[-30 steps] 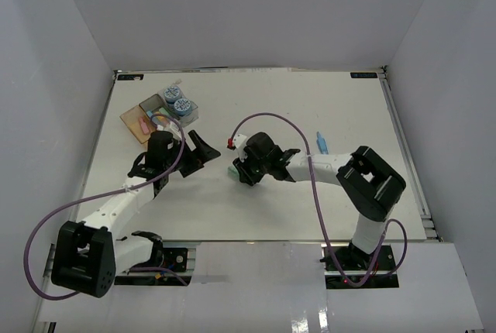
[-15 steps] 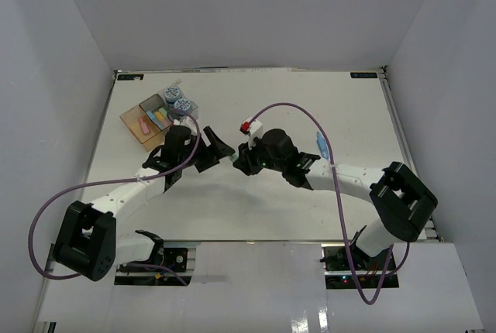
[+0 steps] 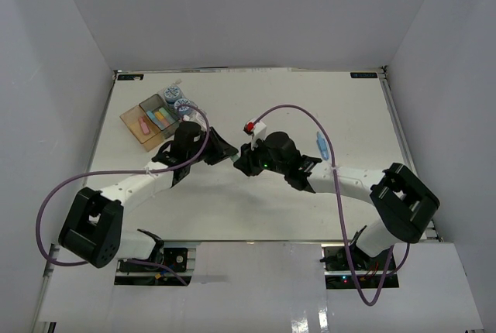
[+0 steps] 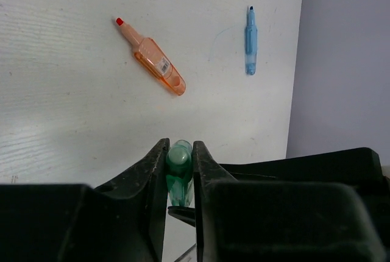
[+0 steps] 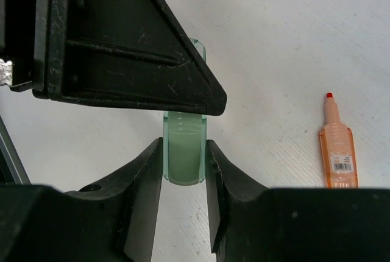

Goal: Sort the stationery into containers
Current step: Pick up the pen from the center of the board.

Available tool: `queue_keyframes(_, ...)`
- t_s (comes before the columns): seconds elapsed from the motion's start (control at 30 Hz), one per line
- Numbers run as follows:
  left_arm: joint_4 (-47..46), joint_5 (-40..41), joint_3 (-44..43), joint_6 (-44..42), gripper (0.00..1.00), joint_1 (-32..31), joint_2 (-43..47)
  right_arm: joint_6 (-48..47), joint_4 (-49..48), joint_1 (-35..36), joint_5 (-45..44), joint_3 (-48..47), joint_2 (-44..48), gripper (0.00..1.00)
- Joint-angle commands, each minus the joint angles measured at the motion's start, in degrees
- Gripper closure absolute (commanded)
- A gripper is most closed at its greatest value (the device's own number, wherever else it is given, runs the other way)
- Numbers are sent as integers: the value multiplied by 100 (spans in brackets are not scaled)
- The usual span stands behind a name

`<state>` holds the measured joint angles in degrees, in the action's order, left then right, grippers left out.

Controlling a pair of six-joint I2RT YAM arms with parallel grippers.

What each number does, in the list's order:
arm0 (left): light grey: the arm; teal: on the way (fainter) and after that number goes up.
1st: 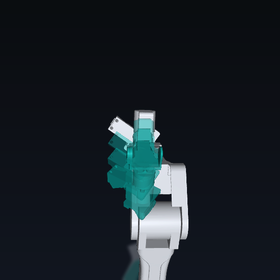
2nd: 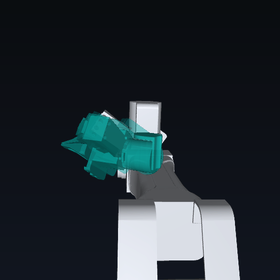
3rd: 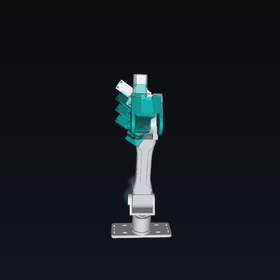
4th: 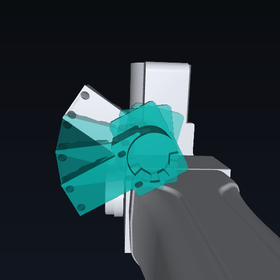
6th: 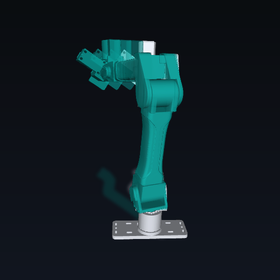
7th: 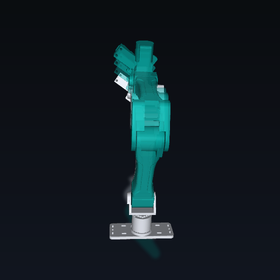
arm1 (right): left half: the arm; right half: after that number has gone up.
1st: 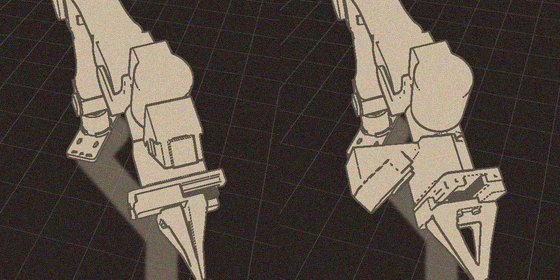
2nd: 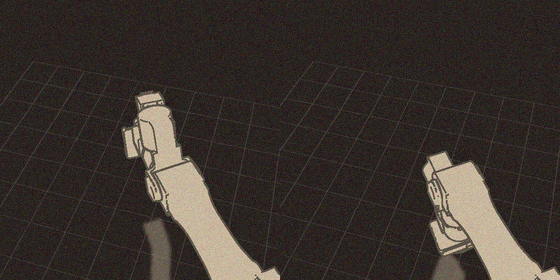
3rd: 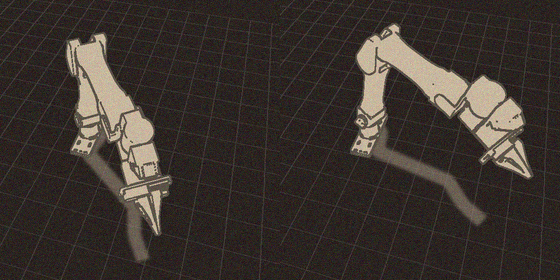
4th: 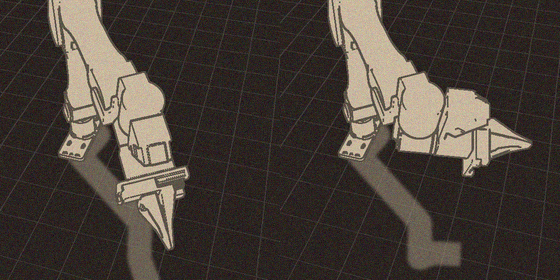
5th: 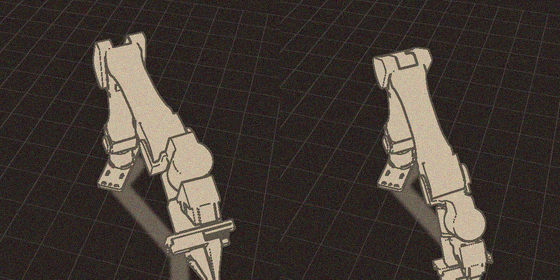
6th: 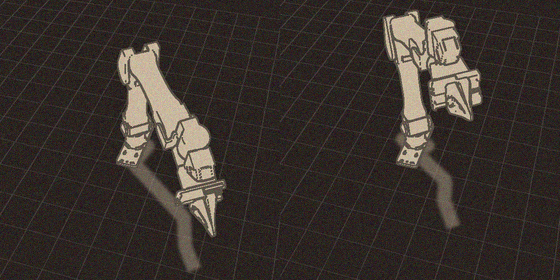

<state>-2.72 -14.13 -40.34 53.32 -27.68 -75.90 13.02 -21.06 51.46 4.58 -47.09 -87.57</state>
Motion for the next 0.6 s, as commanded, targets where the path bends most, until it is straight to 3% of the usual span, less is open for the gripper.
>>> queue_keyframes(0.0, -176, 51, -211, -41, 75, -44, 14, 87, -381, 22, -133, 24, 179, 72)
queue_keyframes(0.1, -194, 86, -220, -85, 85, -44, -4, 105, -355, 22, -159, 7, 196, 68)
queue_keyframes(0.17, -211, 147, -229, -198, 86, -44, 13, 140, -224, -4, -211, -11, 196, 57)
queue_keyframes(0.3, 139, 560, -413, -575, 91, 61, 58, 140, -4, -110, -299, 24, 319, 24)
queue_keyframes(0.4, 507, 535, -606, -848, 92, 587, 75, 52, 250, -224, -396, 95, 512, 10)
queue_keyframes(0.47, 736, 325, -703, -972, 91, 1271, 119, -88, 365, -338, -545, 200, 722, 3)
queue_keyframes(0.57, 1175, 262, -1107, -1393, 90, 2247, 119, -351, 594, -470, -914, 349, 1039, 10)
